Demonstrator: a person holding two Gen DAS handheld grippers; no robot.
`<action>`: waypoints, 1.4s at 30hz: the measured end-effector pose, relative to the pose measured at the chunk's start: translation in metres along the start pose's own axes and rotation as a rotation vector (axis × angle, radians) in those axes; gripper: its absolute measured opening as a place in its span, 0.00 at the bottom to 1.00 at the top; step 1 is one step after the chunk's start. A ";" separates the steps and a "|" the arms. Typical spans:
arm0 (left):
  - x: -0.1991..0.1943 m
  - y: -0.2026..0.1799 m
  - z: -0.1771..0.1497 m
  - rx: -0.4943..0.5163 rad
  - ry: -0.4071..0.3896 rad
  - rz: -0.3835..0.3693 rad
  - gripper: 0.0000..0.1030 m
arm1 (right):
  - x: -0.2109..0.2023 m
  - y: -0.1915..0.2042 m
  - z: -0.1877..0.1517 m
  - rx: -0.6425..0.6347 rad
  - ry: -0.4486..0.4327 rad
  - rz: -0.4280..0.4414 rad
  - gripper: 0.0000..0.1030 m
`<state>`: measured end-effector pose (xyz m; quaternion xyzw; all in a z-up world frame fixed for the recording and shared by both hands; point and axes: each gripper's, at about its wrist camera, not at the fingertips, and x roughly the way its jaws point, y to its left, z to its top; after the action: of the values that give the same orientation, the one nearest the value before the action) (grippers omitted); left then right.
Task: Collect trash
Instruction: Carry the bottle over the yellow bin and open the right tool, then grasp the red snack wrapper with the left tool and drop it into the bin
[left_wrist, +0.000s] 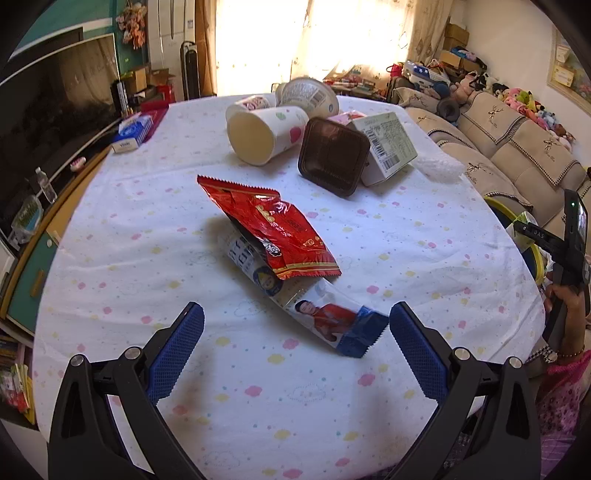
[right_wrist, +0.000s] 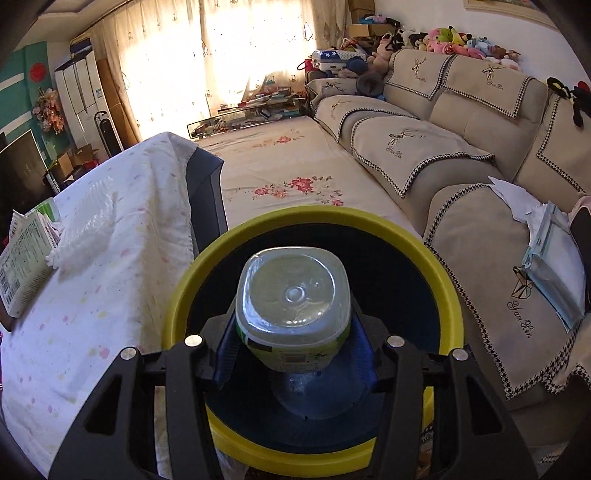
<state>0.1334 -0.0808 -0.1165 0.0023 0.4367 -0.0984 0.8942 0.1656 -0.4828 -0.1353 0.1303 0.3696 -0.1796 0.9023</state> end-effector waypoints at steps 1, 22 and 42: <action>0.003 0.002 0.002 -0.010 0.007 -0.005 0.96 | 0.001 0.001 -0.001 -0.004 0.001 0.001 0.50; 0.053 0.041 0.085 -0.059 0.039 0.014 0.89 | -0.016 0.020 0.003 -0.030 -0.031 0.009 0.55; 0.002 -0.048 0.095 0.128 -0.089 -0.149 0.02 | -0.044 0.002 0.002 0.033 -0.094 0.044 0.55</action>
<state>0.2000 -0.1370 -0.0555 0.0227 0.3883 -0.1922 0.9010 0.1388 -0.4720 -0.1021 0.1446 0.3206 -0.1719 0.9202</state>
